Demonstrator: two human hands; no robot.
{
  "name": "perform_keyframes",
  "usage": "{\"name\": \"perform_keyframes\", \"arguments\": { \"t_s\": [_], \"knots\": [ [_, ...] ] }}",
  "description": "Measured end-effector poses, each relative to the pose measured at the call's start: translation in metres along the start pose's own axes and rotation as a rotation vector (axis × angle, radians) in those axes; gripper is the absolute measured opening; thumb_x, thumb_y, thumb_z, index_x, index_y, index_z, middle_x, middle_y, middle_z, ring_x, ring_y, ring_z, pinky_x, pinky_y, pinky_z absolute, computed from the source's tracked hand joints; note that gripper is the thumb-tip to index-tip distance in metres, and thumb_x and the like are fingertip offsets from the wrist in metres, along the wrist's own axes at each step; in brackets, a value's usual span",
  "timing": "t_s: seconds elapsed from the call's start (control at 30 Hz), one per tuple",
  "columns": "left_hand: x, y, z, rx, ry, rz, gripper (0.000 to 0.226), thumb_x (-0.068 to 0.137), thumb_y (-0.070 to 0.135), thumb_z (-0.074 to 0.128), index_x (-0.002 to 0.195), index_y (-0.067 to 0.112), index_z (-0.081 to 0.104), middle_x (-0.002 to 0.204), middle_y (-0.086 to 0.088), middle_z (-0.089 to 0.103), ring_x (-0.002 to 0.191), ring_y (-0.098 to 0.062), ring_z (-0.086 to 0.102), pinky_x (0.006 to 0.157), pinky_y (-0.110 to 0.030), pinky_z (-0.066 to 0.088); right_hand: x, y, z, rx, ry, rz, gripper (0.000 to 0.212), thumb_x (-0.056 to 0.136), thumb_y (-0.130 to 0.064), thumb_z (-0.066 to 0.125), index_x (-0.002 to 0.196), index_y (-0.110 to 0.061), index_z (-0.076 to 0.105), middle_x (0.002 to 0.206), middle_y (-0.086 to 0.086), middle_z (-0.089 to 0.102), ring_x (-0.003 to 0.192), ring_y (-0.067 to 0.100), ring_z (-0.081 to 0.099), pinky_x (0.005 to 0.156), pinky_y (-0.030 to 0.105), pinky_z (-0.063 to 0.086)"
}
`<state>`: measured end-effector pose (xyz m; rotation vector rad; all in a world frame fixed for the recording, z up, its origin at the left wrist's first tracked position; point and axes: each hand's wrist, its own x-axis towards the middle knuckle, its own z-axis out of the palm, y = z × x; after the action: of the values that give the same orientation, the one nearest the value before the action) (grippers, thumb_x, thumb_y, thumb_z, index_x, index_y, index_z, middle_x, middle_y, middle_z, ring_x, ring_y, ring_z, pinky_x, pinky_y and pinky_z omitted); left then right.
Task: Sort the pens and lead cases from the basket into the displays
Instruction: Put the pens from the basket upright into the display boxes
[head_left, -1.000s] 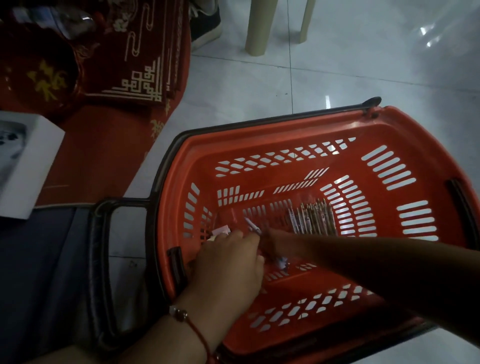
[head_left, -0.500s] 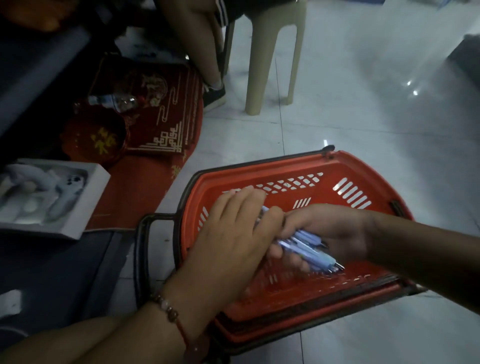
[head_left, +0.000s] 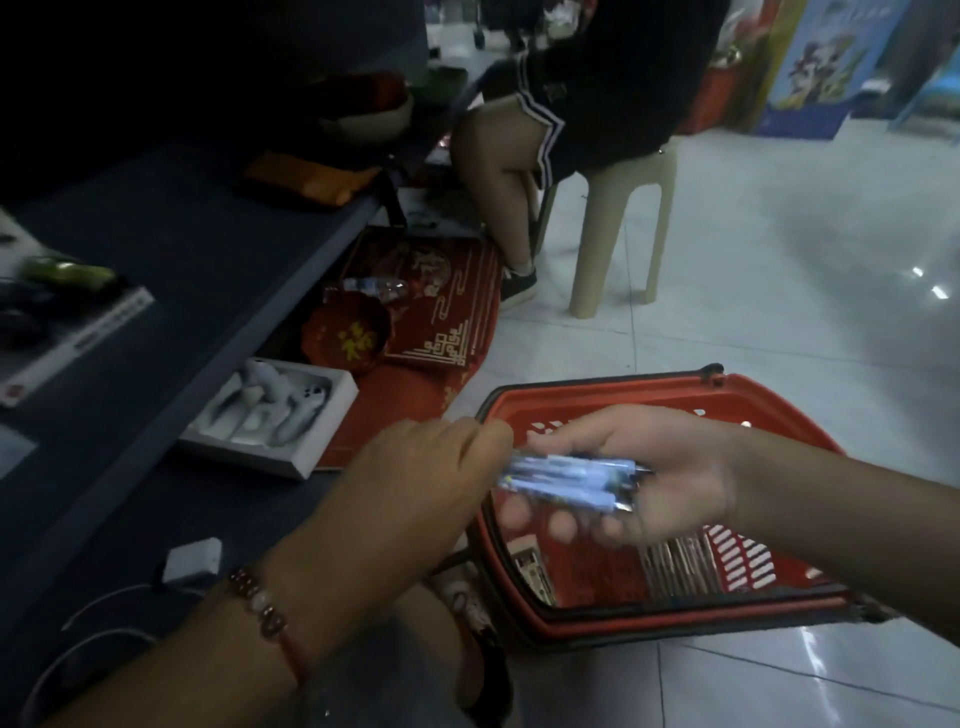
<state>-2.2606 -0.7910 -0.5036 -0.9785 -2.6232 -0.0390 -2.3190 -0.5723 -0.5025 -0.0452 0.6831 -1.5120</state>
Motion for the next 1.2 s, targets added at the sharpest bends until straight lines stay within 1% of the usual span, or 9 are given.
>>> {"name": "perform_keyframes", "arguments": {
  "t_s": [0.23, 0.33, 0.43, 0.53, 0.63, 0.77, 0.9, 1.07, 1.2],
  "knots": [
    [-0.076, -0.023, -0.033, 0.098, -0.002, -0.348, 0.033, 0.085, 0.025, 0.048, 0.117, 0.018, 0.043, 0.087, 0.000, 0.062, 0.062, -0.018, 0.059, 0.041, -0.030, 0.042, 0.045, -0.002, 0.043, -0.133, 0.503, -0.213, 0.032, 0.096, -0.007, 0.044, 0.123, -0.010, 0.062, 0.079, 0.010, 0.065, 0.043, 0.005, 0.052, 0.030, 0.011, 0.035],
    [-0.114, -0.032, -0.061, 0.161, -0.115, -0.651, 0.028, 0.102, 0.042, 0.031, 0.127, 0.029, 0.029, 0.103, 0.008, 0.058, 0.069, -0.009, 0.054, 0.051, -0.021, 0.035, 0.075, -0.008, 0.067, -0.110, 0.471, -0.322, 0.035, 0.095, -0.012, 0.051, 0.127, -0.010, 0.064, 0.089, 0.010, 0.067, 0.052, 0.011, 0.061, 0.034, 0.016, 0.044],
    [-0.157, -0.042, -0.086, 0.128, -0.168, -0.853, 0.021, 0.102, 0.051, 0.029, 0.106, 0.031, 0.033, 0.070, 0.005, 0.047, 0.053, -0.010, 0.040, 0.047, -0.026, 0.035, 0.107, -0.011, 0.099, -0.123, 0.383, -0.369, 0.044, 0.094, -0.033, 0.052, 0.123, -0.002, 0.063, 0.111, 0.011, 0.072, 0.067, 0.017, 0.070, 0.042, 0.018, 0.050],
    [-0.192, -0.054, -0.105, -0.153, -0.156, -1.086, 0.027, 0.101, 0.052, 0.035, 0.092, 0.027, 0.039, 0.069, 0.004, 0.049, 0.058, -0.007, 0.045, 0.048, -0.025, 0.028, 0.148, -0.008, 0.130, -0.209, 0.340, -0.363, 0.046, 0.100, -0.038, 0.046, 0.122, 0.000, 0.061, 0.093, 0.006, 0.076, 0.064, 0.012, 0.071, 0.043, 0.017, 0.049],
    [-0.222, -0.065, -0.112, -0.135, -0.142, -1.145, 0.025, 0.102, 0.049, 0.035, 0.094, 0.027, 0.045, 0.077, 0.003, 0.053, 0.066, -0.009, 0.049, 0.055, -0.026, 0.036, 0.196, -0.001, 0.153, -0.546, 0.461, -0.436, 0.030, 0.099, -0.037, 0.051, 0.092, -0.013, 0.067, 0.060, -0.001, 0.060, 0.043, 0.007, 0.046, 0.038, 0.016, 0.034],
    [-0.260, -0.069, -0.110, -0.001, -0.134, -1.144, 0.021, 0.104, 0.042, 0.036, 0.105, 0.024, 0.047, 0.085, 0.002, 0.052, 0.067, -0.012, 0.045, 0.056, -0.030, 0.035, 0.249, 0.010, 0.181, -0.716, 0.422, -0.508, 0.025, 0.095, -0.036, 0.059, 0.083, -0.014, 0.063, 0.055, -0.001, 0.034, 0.043, 0.009, 0.023, 0.041, 0.021, 0.018],
    [-0.304, -0.067, -0.110, 0.164, -0.078, -1.099, 0.022, 0.104, 0.033, 0.040, 0.121, 0.022, 0.046, 0.098, -0.003, 0.059, 0.074, -0.020, 0.055, 0.060, -0.036, 0.041, 0.296, 0.017, 0.205, -0.963, 0.469, -0.589, 0.023, 0.095, -0.039, 0.061, 0.091, -0.022, 0.076, 0.049, -0.004, 0.037, 0.042, 0.011, 0.028, 0.041, 0.024, 0.024],
    [-0.352, -0.066, -0.126, 0.415, -0.087, -1.023, 0.022, 0.089, 0.043, 0.063, 0.099, 0.023, 0.061, 0.056, 0.006, 0.044, 0.041, -0.008, 0.038, 0.037, -0.021, 0.018, 0.355, 0.018, 0.235, -0.985, 0.414, -0.640, 0.024, 0.090, -0.039, 0.067, 0.096, -0.020, 0.080, 0.068, -0.008, 0.065, 0.062, 0.013, 0.052, 0.057, 0.026, 0.043],
    [-0.386, -0.068, -0.126, 0.478, 0.004, -1.025, 0.046, 0.096, 0.059, 0.038, 0.102, 0.024, 0.067, 0.058, 0.008, 0.057, 0.040, -0.009, 0.047, 0.040, -0.019, 0.022, 0.391, 0.024, 0.239, -0.990, 0.227, -0.728, 0.021, 0.093, -0.036, 0.066, 0.095, -0.017, 0.075, 0.086, -0.005, 0.069, 0.076, 0.009, 0.062, 0.064, 0.022, 0.050]
  ]
}}
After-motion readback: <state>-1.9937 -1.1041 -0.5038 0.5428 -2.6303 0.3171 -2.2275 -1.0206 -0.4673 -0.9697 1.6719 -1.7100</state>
